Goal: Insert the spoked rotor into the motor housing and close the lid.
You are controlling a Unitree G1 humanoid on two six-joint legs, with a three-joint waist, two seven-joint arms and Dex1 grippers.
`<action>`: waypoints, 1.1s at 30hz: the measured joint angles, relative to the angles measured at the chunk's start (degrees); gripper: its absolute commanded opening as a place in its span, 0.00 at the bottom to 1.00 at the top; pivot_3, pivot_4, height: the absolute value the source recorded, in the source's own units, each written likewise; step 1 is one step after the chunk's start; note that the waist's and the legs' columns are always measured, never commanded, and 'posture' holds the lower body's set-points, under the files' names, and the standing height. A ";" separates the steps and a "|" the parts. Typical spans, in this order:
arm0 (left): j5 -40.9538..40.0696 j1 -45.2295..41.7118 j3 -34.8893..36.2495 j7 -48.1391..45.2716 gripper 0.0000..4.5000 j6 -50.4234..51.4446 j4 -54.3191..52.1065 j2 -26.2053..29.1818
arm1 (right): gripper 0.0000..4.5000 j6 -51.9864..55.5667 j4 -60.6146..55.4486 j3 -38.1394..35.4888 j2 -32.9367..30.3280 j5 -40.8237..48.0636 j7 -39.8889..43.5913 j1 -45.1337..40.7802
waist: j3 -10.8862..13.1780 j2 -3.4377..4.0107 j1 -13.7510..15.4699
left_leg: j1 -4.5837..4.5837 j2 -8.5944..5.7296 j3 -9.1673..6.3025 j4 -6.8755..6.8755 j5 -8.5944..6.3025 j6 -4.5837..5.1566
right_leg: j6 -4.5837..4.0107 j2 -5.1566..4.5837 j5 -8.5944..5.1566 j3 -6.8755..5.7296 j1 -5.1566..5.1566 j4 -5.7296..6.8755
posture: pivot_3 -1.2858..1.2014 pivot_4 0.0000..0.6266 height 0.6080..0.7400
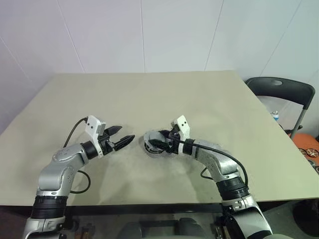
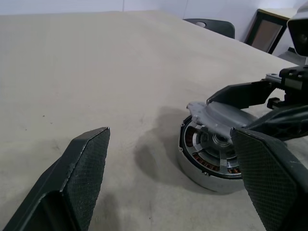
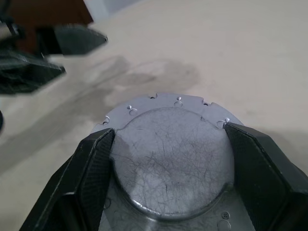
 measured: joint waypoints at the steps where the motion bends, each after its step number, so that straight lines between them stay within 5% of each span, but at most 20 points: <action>1: 0.00 -0.02 0.00 0.00 0.95 -0.01 0.00 0.00 | 0.72 -0.34 0.00 0.46 -0.51 -0.42 0.01 0.01 | 0.00 0.00 -0.01 | 0.00 0.00 0.01 0.00 0.00 0.00 | 0.00 -0.01 0.00 0.00 0.00 0.00 | 0.52 0.00 1.00; 10: 0.00 -0.01 0.00 0.02 0.95 0.00 -0.01 0.00 | 0.72 -6.57 0.88 6.21 -2.45 -6.77 -1.36 1.20 | 0.00 -0.01 -0.13 | 0.02 0.00 0.02 0.01 0.00 0.00 | 0.00 0.00 0.00 0.01 0.01 0.00 | 0.52 0.00 1.00; 33: -0.03 0.31 0.01 0.34 0.95 0.30 -0.24 -0.14 | 0.72 -13.70 4.03 7.73 -2.67 -10.75 -2.07 1.19 | -0.01 -0.02 -0.11 | 0.12 0.00 0.02 0.05 0.00 0.00 | 0.01 0.01 0.00 0.01 0.15 0.02 | 0.52 0.00 1.00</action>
